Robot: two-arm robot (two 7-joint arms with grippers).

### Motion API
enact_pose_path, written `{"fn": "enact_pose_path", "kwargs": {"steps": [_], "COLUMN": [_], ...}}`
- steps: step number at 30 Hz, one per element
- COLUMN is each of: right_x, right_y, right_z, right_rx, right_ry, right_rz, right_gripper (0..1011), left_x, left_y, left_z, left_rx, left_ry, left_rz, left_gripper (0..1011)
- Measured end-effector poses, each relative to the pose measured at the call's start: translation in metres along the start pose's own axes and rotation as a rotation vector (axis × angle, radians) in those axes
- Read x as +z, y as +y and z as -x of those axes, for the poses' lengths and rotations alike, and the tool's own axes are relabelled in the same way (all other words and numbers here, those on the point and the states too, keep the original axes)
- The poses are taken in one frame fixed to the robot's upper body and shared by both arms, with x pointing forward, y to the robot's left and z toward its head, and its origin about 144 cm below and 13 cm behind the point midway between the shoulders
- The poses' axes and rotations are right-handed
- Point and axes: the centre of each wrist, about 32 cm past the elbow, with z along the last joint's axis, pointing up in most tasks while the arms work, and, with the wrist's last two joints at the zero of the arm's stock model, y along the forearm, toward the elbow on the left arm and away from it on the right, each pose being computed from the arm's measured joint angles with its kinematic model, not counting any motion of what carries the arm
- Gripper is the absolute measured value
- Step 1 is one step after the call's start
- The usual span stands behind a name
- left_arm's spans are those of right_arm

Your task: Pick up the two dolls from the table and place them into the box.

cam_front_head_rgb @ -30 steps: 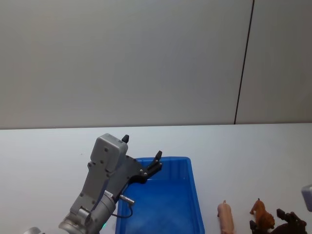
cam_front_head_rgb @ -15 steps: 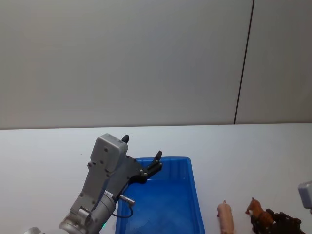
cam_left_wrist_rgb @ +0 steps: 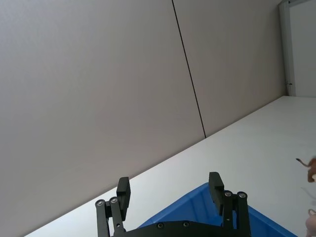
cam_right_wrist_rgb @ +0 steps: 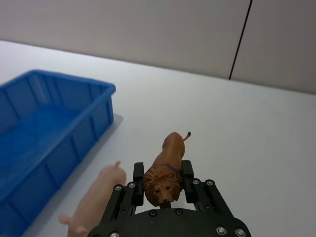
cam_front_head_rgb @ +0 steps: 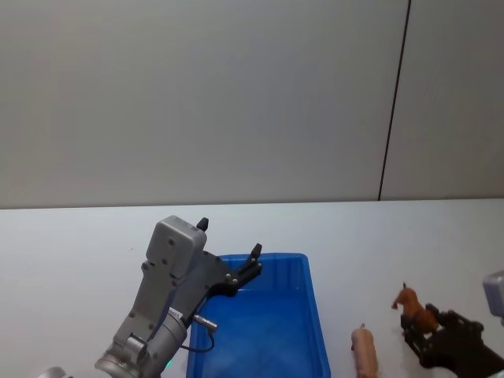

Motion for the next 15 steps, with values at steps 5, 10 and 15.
{"fn": "enact_pose_path", "kwargs": {"steps": [5,10,15], "right_x": [0.015,0.03,0.044], "right_y": [0.005,0.012,0.019], "right_z": [0.004,0.008,0.014], "right_rx": [0.023,0.061,0.11], "right_ry": [-0.024,-0.039,-0.046], "right_rz": [-0.07,-0.124,-0.162], "right_gripper": [429,429,428], "left_x": [0.0,0.0,0.0], "left_y": [0.0,0.0,0.0], "left_z": [0.0,0.0,0.0], "left_rx": [0.0,0.0,0.0], "left_ry": [0.0,0.0,0.0], "left_rz": [0.0,0.0,0.0], "left_gripper": [1003,1003,1003]}}
